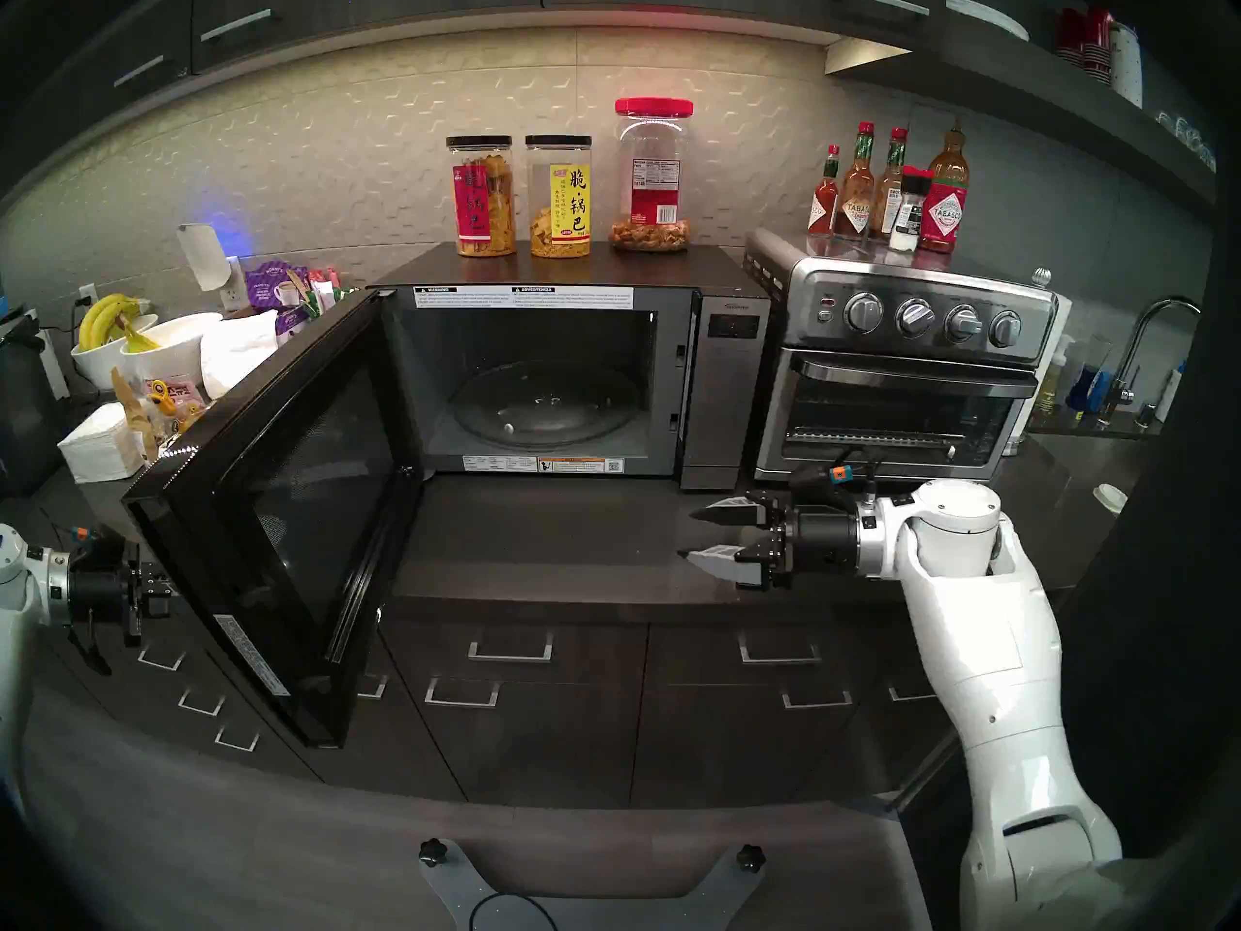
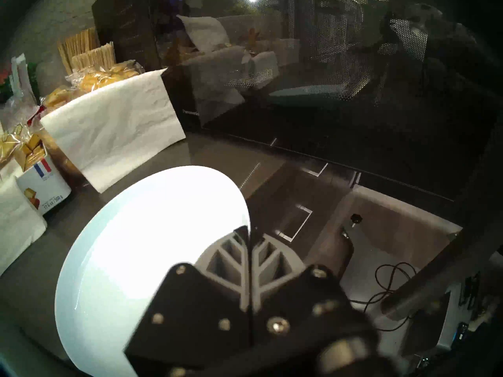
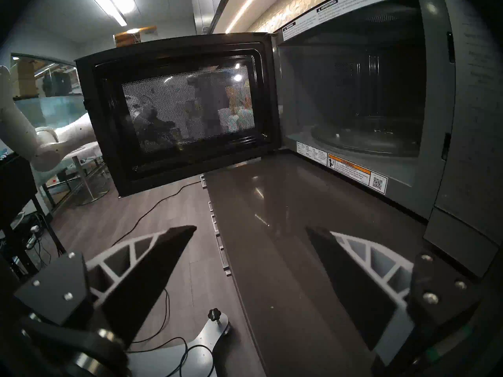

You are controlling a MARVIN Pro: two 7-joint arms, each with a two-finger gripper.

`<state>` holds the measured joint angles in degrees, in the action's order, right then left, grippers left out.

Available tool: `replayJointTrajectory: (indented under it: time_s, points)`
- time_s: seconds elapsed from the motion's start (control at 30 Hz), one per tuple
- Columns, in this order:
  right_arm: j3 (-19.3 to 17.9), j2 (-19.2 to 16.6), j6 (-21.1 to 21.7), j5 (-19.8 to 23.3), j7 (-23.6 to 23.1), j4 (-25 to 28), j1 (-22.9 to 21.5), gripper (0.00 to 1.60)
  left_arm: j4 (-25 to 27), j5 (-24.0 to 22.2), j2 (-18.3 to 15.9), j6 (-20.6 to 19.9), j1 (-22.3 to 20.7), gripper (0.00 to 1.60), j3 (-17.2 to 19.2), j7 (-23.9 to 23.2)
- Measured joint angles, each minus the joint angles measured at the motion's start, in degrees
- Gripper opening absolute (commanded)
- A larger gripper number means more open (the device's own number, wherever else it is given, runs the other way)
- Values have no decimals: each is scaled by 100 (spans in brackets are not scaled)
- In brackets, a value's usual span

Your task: Open the microwave, put the plate inside, and close the door

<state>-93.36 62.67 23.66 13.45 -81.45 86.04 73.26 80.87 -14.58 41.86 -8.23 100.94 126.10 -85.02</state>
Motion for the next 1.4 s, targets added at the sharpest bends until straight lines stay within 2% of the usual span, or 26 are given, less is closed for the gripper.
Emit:
replayJointTrajectory:
  time_s: [0.27, 0.53, 0.93, 1.4]
  points:
    - [-1, 0, 0, -1, 0, 0, 0, 160, 246, -5, 20, -92, 266, 0, 370, -6]
    - [-1, 1, 0, -2, 0, 0, 0, 160, 330, -10, 68, -115, 414, 0, 463, -7]
    - [-2, 2, 1, -3, 0, 0, 0, 160, 111, -8, 95, 56, 395, 0, 275, -7]
    - [-4, 2, 2, -5, 1, 0, -1, 160, -393, 4, -4, 177, 22, 0, -186, 91]
